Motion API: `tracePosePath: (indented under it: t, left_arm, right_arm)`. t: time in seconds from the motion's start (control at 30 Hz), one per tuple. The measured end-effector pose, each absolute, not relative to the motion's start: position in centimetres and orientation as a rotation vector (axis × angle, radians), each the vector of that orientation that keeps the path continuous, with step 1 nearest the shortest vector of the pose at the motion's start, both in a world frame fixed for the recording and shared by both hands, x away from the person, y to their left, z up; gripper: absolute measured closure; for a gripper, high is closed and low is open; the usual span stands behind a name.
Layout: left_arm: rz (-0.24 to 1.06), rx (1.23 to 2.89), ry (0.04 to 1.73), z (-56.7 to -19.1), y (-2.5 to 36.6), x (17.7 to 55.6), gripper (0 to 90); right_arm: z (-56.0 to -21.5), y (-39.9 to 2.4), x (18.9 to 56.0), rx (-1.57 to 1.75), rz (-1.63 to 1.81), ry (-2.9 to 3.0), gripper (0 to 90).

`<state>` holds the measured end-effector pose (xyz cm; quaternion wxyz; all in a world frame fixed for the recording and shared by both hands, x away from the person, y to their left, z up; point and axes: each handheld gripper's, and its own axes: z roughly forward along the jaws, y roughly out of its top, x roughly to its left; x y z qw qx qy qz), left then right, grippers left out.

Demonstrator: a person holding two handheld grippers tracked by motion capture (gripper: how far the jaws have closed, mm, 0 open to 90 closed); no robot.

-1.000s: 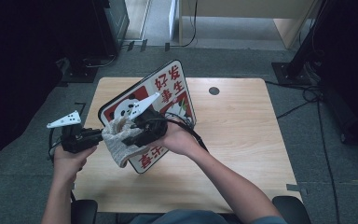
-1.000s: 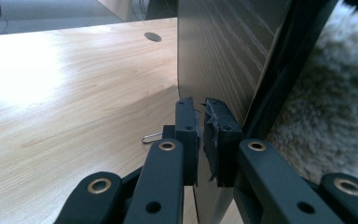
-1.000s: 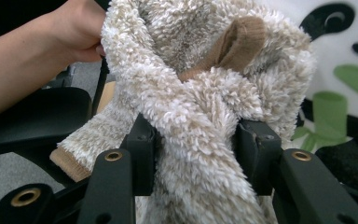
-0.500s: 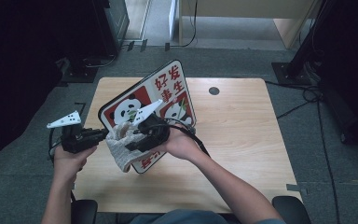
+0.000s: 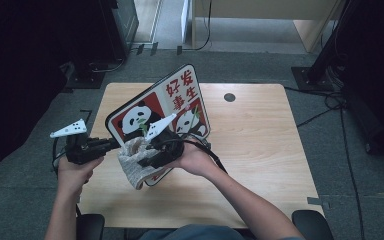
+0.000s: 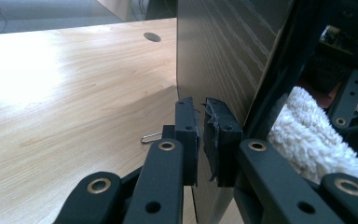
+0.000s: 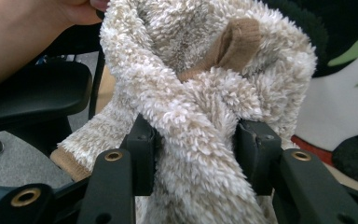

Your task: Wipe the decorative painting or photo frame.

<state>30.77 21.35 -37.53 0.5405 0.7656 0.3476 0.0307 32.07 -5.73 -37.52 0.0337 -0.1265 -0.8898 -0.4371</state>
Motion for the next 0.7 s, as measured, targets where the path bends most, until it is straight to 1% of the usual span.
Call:
tracePosePath:
  t: [0.7]
  left_arm:
    - [0.072, 1.812, 0.836, -37.8, 21.3, 30.6, 84.2]
  right_arm:
    - [-40.6, -6.4, 31.5, -0.404, -1.334, -2.718, 55.6]
